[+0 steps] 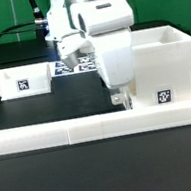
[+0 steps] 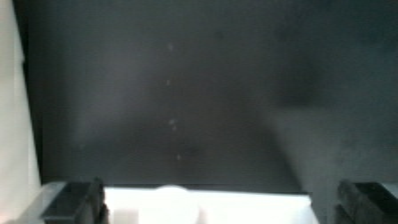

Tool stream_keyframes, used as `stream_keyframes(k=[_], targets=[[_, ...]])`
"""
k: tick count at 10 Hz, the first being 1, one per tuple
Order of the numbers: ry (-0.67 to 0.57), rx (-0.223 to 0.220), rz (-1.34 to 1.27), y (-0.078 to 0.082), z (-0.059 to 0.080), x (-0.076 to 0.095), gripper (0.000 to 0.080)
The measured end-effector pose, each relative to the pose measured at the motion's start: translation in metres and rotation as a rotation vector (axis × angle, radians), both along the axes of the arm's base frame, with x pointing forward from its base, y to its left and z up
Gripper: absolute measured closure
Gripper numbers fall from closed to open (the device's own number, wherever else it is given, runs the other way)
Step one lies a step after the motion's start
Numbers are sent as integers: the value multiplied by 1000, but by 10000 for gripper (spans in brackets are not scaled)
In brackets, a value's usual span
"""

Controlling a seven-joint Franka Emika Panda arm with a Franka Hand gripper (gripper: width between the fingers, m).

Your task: Assemble drawer

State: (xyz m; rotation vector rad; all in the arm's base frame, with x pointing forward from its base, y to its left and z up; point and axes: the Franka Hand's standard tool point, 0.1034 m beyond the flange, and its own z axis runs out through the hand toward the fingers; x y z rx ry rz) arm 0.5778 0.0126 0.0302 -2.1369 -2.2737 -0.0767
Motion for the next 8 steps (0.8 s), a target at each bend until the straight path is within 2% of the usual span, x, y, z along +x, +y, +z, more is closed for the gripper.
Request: stream_keyframes(k=[4,8], targets=[[-69,-6,-79,-36,22,-25,151],[-110,-13,-126,-48,36,-58,151]])
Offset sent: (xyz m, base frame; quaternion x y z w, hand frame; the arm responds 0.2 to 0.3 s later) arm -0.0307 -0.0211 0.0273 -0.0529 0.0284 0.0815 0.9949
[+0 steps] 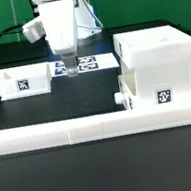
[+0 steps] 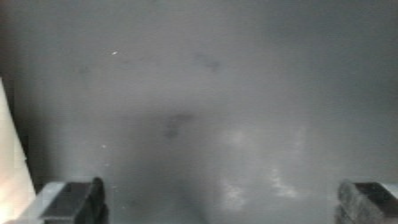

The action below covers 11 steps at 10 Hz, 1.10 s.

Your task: Assemble drawer

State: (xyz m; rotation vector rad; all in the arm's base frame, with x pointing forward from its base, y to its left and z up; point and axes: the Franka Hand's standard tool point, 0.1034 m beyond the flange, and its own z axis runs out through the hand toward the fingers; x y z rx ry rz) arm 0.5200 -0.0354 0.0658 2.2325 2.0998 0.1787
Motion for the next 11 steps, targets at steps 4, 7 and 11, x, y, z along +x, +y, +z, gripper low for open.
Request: stream_keyframes(k=[4,7,11], targets=[[4,1,-27,-5,-1,-2,151],[-5,43,-397,-49,6,-34,151],[-11,91,-680,-50,3,-42,151]])
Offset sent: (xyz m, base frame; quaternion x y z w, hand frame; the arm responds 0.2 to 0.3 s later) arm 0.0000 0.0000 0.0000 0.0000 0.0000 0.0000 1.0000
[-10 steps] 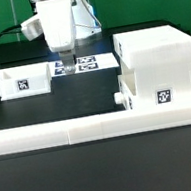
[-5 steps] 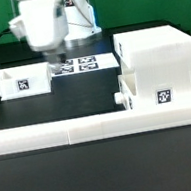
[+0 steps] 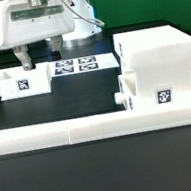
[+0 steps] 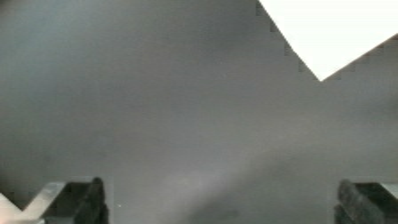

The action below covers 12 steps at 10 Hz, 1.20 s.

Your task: Assemble drawer

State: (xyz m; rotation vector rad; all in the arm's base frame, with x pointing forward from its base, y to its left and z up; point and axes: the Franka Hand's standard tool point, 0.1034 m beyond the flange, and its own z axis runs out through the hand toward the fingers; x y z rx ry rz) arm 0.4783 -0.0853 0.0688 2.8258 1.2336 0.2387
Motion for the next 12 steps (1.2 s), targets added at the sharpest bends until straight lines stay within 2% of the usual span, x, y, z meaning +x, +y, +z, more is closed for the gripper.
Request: stream_keyframes(k=[2,4,7,9,12], targets=[[4,23,-128,0,-1,-2,151],[41,64,-376,-4,-9,-22,151],[94,87,-580,-13,-15,-39,151],[99,101,-658,-13,-16,-41,151],[99,99,-644,-13,-16,-41,151]])
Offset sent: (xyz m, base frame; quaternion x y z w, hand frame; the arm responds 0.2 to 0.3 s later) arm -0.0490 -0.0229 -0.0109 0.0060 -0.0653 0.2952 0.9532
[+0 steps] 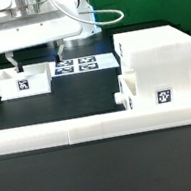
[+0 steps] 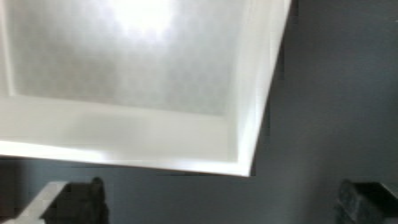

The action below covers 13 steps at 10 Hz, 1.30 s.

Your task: Assemble drawer

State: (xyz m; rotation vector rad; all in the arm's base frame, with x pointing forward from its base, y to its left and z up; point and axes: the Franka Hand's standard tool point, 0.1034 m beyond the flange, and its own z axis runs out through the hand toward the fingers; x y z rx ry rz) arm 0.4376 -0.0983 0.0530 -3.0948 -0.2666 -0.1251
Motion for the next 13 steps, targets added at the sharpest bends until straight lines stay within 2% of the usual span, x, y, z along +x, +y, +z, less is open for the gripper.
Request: stream_keyframes(k=[2,4,7,10,13], targets=[[1,0,0,0,0,-1,151],[49,10,-17,2,-12,-30,151],[82,19,-28,13,-25,-50,151],[51,10,-31,14,-43,-53,151],[37,1,-35,8,-47,-53,151]])
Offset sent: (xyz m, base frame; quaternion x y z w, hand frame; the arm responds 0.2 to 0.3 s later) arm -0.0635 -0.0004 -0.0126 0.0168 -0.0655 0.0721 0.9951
